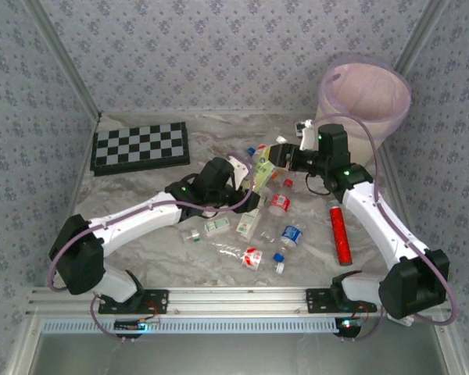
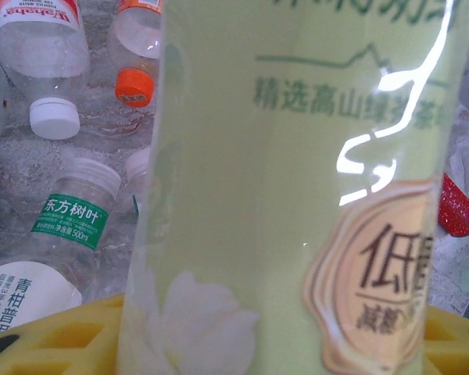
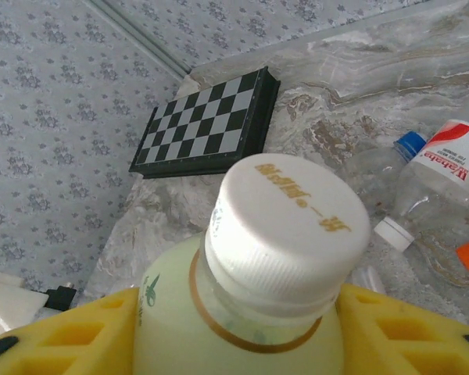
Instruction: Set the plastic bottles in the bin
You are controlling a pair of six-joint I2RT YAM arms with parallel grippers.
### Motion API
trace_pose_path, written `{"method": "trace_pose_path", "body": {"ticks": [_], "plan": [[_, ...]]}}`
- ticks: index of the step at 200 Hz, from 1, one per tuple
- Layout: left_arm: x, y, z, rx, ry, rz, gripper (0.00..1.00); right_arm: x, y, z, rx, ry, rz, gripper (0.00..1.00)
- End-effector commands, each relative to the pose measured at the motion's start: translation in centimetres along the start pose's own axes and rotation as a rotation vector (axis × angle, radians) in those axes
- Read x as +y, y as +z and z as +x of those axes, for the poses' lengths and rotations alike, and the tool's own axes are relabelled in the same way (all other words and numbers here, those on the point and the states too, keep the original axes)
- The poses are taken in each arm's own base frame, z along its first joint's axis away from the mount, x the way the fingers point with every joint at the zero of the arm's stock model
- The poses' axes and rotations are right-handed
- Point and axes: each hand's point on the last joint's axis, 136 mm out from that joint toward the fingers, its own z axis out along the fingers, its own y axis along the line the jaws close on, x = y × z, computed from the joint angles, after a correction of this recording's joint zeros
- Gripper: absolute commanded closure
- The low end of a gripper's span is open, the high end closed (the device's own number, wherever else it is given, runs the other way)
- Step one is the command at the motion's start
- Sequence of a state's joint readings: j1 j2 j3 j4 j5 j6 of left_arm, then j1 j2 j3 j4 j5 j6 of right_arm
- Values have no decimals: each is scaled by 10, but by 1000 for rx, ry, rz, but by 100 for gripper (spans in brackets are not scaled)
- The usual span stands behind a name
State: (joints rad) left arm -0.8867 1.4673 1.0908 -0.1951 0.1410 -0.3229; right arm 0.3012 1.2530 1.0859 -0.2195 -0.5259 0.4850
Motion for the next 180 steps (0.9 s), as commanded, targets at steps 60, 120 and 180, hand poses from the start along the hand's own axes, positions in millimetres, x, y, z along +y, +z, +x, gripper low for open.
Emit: {"method": "trace_pose_path", "body": {"ticks": [60, 120, 180], "plan": [[17, -31, -17, -64, -13, -148, 1, 16, -48, -55, -133, -212, 138, 50], [29, -53, 7, -66, -67, -188, 1, -24, -176, -199, -605, -439, 846, 58], [45, -94, 19, -147, -109, -261, 1, -40, -227, -282, -815, -493, 1036, 76]]}}
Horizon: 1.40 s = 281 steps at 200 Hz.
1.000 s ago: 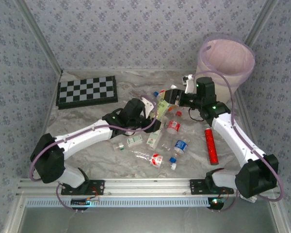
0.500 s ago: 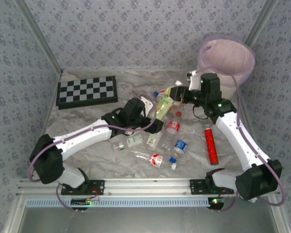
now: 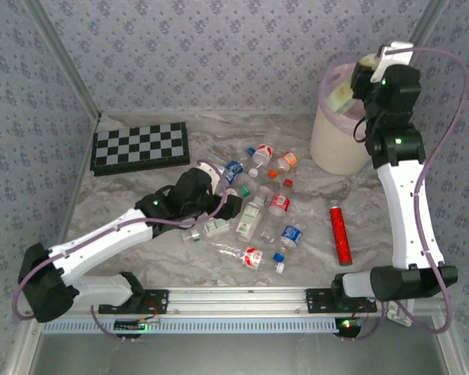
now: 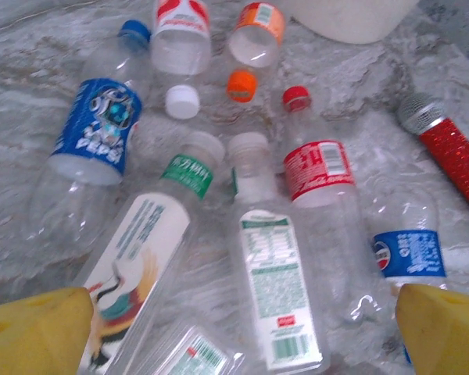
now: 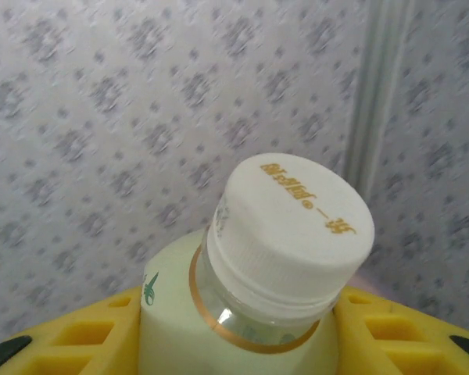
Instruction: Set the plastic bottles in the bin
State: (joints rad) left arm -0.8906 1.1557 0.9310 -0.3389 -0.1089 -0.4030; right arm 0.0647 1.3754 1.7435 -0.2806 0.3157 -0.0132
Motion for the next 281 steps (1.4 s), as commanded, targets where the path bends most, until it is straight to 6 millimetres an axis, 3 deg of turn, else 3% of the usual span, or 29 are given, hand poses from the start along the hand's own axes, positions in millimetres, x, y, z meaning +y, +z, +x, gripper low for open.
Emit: {"method": "trace_pose_path", "body": {"ticks": [1, 33, 72, 121, 134, 172, 238, 271, 281], "plan": [[9, -17, -2, -48, -37, -32, 1, -18, 16, -20, -81, -66, 113, 76], [19, -25, 5, -49, -56, -64, 1, -22, 53, 2, -1, -110, 149, 82], [23, -28, 5, -52, -54, -81, 1, -5, 86, 40, 74, -155, 108, 89], [31, -27, 16, 3, -119, -133, 1, 7, 128, 128, 404, -220, 41, 93], [33, -28, 17, 23, -121, -150, 1, 8, 133, 157, 527, -237, 26, 93], [35, -22, 22, 47, -121, -166, 1, 14, 140, 215, 727, -217, -42, 93], [33, -19, 24, 51, -116, -152, 1, 11, 139, 300, 936, -106, -88, 77], [33, -18, 26, 63, -109, -153, 1, 9, 143, 321, 971, -55, -96, 56], [33, -18, 26, 62, -110, -152, 1, 7, 143, 320, 967, -52, -90, 44]]}}
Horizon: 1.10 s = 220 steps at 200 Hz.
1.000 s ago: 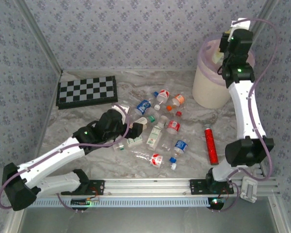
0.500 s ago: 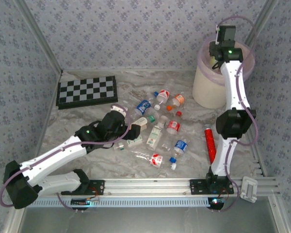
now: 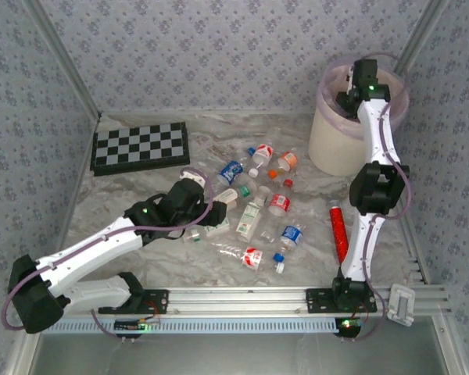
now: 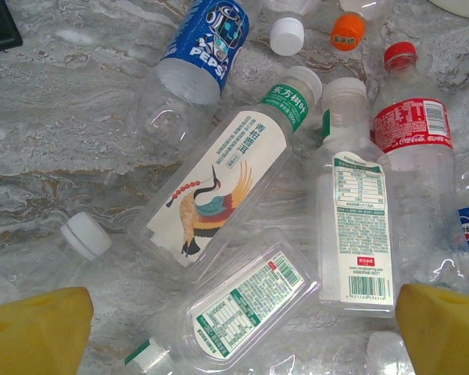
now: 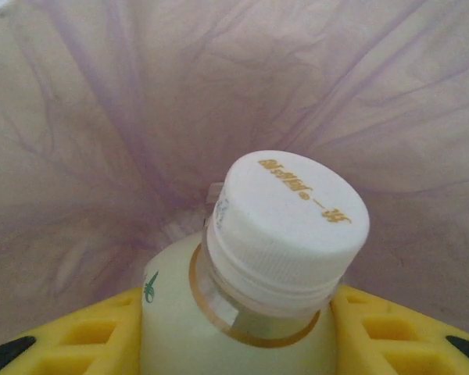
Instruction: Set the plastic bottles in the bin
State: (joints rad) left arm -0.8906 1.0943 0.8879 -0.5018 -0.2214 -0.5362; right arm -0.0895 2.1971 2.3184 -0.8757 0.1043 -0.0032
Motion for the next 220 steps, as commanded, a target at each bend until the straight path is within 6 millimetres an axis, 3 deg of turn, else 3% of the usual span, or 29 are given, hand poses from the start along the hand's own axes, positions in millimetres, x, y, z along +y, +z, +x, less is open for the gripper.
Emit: {"method": "trace_pose_path", "body": {"ticks": [1, 32, 45, 95, 121, 153, 175, 204, 220], "plan": [[-5, -6, -8, -15, -2, 15, 1, 10, 16, 35, 130, 36, -53, 43], [-4, -3, -8, -13, 5, 5, 1, 4, 1, 22, 89, 41, -34, 16], [-7, -2, -9, -14, 10, 13, 1, 0, -9, 14, 64, 40, -17, 0], [-5, -1, -15, -17, 28, -13, 1, -21, -67, -26, -100, 56, 60, 0], [17, -6, -10, 19, -3, -122, 1, -35, -109, -43, -188, 72, 122, 0], [61, -25, -5, 29, -218, -354, 1, -44, -157, -54, -286, 130, 142, 0], [79, -26, -4, -68, -433, -444, 1, -21, -176, -51, -305, 143, 25, 0], [110, -19, 15, -219, -774, -566, 1, 49, -204, -42, -342, 70, -297, 0], [116, -15, 22, -273, -895, -575, 1, 79, -225, -37, -383, 33, -439, 0]]}}
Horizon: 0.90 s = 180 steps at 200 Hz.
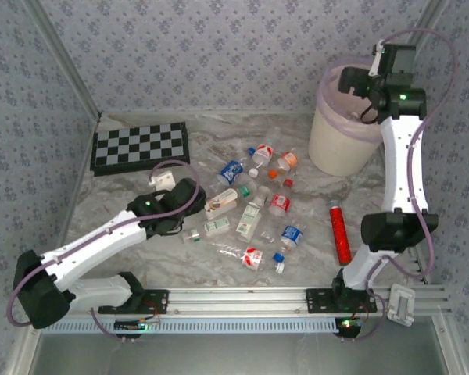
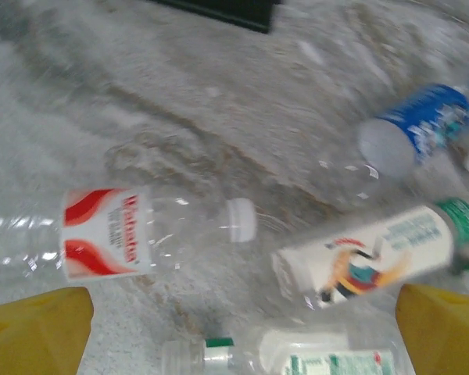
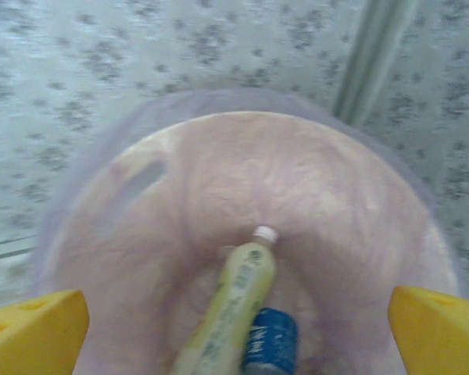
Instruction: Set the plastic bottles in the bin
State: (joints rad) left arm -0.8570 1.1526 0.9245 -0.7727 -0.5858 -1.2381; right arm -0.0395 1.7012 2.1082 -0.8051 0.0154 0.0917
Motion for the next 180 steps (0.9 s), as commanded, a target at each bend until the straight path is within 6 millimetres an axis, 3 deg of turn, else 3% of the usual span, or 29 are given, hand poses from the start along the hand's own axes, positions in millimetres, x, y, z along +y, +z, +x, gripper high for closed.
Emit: {"method": "trace_pose_path", "body": {"ticks": [1, 22, 61, 90, 119, 180], "plan": [[28, 11, -6, -108, -329, -93, 1, 66, -15, 6, -21, -1, -309, 0], [35, 21, 10, -86, -559, -73, 2, 89, -31, 9, -36, -25, -414, 0], [58, 36, 29, -92, -829, -47, 5, 86, -32, 20, 7, -20, -391, 0], [67, 40, 27, -139, -861, -71, 4, 88, -30, 31, 33, 6, -409, 0], [58, 50, 27, -141, -876, -69, 2, 97, -34, 33, 37, 53, -463, 0], [47, 83, 33, -117, -931, -103, 1, 118, -76, 33, -5, 63, -605, 0]]}}
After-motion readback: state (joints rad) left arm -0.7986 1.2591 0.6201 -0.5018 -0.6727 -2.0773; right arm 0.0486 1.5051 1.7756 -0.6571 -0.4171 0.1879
